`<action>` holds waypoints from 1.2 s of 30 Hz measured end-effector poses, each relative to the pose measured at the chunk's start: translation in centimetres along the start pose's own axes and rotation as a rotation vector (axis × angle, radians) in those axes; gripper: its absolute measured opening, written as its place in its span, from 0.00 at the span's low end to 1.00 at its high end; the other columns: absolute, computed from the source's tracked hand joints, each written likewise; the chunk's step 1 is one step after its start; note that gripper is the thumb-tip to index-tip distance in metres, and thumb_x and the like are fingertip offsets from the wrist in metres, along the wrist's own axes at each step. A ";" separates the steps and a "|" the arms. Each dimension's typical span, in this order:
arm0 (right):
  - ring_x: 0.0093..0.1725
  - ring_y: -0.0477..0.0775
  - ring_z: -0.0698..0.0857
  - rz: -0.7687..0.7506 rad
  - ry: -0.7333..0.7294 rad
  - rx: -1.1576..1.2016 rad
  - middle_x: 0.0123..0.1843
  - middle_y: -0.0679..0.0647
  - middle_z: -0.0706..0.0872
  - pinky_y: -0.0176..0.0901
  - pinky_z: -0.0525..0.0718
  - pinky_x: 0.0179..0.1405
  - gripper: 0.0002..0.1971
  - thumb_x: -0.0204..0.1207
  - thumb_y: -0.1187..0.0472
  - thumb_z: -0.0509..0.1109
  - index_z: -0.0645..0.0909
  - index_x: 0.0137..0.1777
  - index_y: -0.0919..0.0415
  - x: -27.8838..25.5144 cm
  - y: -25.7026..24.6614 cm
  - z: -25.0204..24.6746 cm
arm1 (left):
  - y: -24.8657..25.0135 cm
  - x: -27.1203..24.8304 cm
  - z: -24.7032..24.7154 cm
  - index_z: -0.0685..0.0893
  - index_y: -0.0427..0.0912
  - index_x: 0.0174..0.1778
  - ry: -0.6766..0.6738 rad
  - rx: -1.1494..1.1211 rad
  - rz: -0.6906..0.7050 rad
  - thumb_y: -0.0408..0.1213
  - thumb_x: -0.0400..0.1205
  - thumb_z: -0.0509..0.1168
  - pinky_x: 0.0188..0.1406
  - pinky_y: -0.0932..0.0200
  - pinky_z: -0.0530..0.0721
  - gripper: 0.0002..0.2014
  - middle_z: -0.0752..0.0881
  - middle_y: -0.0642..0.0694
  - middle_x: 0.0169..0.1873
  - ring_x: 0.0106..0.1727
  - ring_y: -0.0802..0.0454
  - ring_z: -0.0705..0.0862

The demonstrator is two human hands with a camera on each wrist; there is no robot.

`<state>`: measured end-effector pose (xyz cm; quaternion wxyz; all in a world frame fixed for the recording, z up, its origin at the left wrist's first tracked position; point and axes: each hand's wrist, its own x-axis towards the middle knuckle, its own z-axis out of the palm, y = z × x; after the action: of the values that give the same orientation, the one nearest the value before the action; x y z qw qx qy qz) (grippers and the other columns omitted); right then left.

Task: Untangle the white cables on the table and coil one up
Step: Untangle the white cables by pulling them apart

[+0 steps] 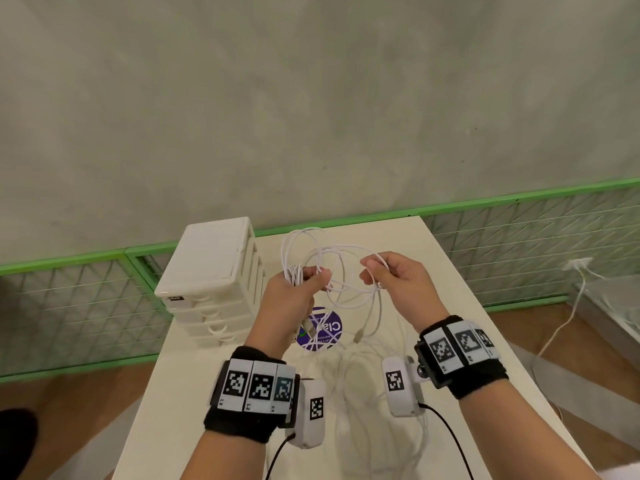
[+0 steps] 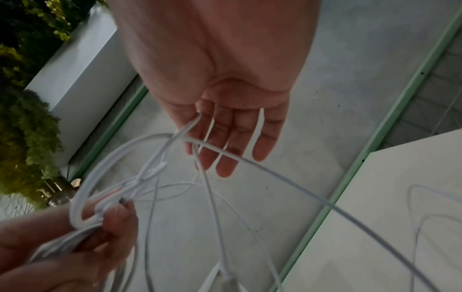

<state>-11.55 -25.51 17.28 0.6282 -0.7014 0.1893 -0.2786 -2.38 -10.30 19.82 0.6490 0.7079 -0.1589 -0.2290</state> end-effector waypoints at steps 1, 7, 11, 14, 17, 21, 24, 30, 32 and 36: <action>0.36 0.43 0.84 0.013 0.012 0.027 0.36 0.53 0.87 0.33 0.80 0.45 0.06 0.78 0.67 0.68 0.84 0.45 0.56 0.0 0.1 0.0 | -0.1 0.0 -0.1 0.85 0.35 0.38 -0.008 0.005 0.004 0.34 0.81 0.69 0.15 0.66 0.59 0.07 0.67 0.48 0.16 0.17 0.54 0.60; 0.37 0.39 0.83 -0.056 0.080 -0.025 0.39 0.50 0.87 0.27 0.79 0.43 0.10 0.72 0.69 0.74 0.82 0.51 0.56 -0.1 0.0 -0.6 | -0.5 0.1 -0.6 0.84 0.40 0.34 0.010 -0.061 -0.002 0.33 0.82 0.68 0.11 0.70 0.63 0.09 0.62 0.47 0.18 0.16 0.54 0.59; 0.41 0.46 0.83 -0.004 0.026 -0.084 0.44 0.56 0.87 0.31 0.76 0.42 0.08 0.77 0.66 0.69 0.81 0.51 0.51 -0.2 0.6 -0.5 | -0.7 0.3 -1.3 0.86 0.42 0.33 0.018 -0.126 0.034 0.31 0.82 0.68 0.12 0.69 0.65 0.11 0.67 0.41 0.27 0.19 0.54 0.60; 0.39 0.47 0.85 0.063 -0.028 -0.116 0.44 0.55 0.88 0.31 0.78 0.38 0.07 0.80 0.64 0.65 0.81 0.49 0.51 -0.6 1.1 0.1 | -0.9 0.3 -1.4 0.89 0.47 0.31 0.015 -0.146 0.037 0.32 0.81 0.68 0.16 0.66 0.64 0.14 0.75 0.36 0.36 0.19 0.54 0.61; 0.35 0.46 0.84 0.042 0.023 -0.063 0.38 0.52 0.87 0.34 0.79 0.35 0.08 0.82 0.59 0.63 0.83 0.44 0.59 -1.2 0.6 0.6 | -1.0 0.3 -1.6 0.89 0.45 0.41 0.030 -0.191 0.017 0.29 0.82 0.68 0.17 0.66 0.64 0.08 0.86 0.41 0.32 0.19 0.55 0.63; 0.30 0.48 0.81 -0.098 0.146 0.022 0.32 0.58 0.83 0.31 0.77 0.31 0.17 0.82 0.55 0.63 0.81 0.40 0.69 -1.9 -0.7 1.4 | -1.3 0.2 -1.5 0.87 0.40 0.45 0.039 -0.206 0.013 0.28 0.81 0.69 0.16 0.67 0.66 0.03 0.90 0.42 0.34 0.18 0.57 0.63; 0.30 0.51 0.80 -0.120 0.183 0.077 0.31 0.58 0.82 0.35 0.77 0.31 0.17 0.79 0.50 0.63 0.81 0.39 0.63 -2.1 -1.2 1.8 | -1.4 0.1 -1.3 0.87 0.40 0.41 0.059 -0.216 0.024 0.30 0.81 0.68 0.14 0.68 0.65 0.05 0.91 0.38 0.38 0.19 0.56 0.60; 0.55 0.52 0.86 0.022 -0.060 0.163 0.56 0.55 0.88 0.39 0.83 0.53 0.09 0.78 0.64 0.68 0.78 0.57 0.56 -1.6 -0.7 2.0 | -1.6 0.0 -1.0 0.92 0.40 0.38 0.037 -0.118 0.037 0.38 0.81 0.69 0.19 0.62 0.66 0.10 0.62 0.44 0.21 0.23 0.50 0.57; 0.56 0.54 0.86 -0.029 -0.060 0.222 0.57 0.54 0.87 0.40 0.82 0.57 0.12 0.76 0.76 0.66 0.75 0.48 0.58 -1.4 -0.8 2.0 | -1.4 -0.1 -0.8 0.91 0.38 0.39 0.016 -0.097 0.049 0.38 0.82 0.68 0.21 0.57 0.66 0.10 0.62 0.48 0.18 0.21 0.51 0.58; 0.46 0.53 0.90 -0.037 0.041 0.185 0.56 0.52 0.87 0.40 0.84 0.45 0.17 0.74 0.82 0.61 0.72 0.46 0.57 -0.7 -1.1 1.8 | -1.2 -0.4 -0.4 0.89 0.39 0.37 0.026 -0.080 0.068 0.36 0.82 0.67 0.15 0.67 0.63 0.10 0.62 0.48 0.18 0.18 0.53 0.60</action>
<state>-11.10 -23.54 18.12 0.6808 -0.6380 0.1627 -0.3209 -2.58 -9.62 18.66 0.6862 0.6785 -0.1652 -0.2037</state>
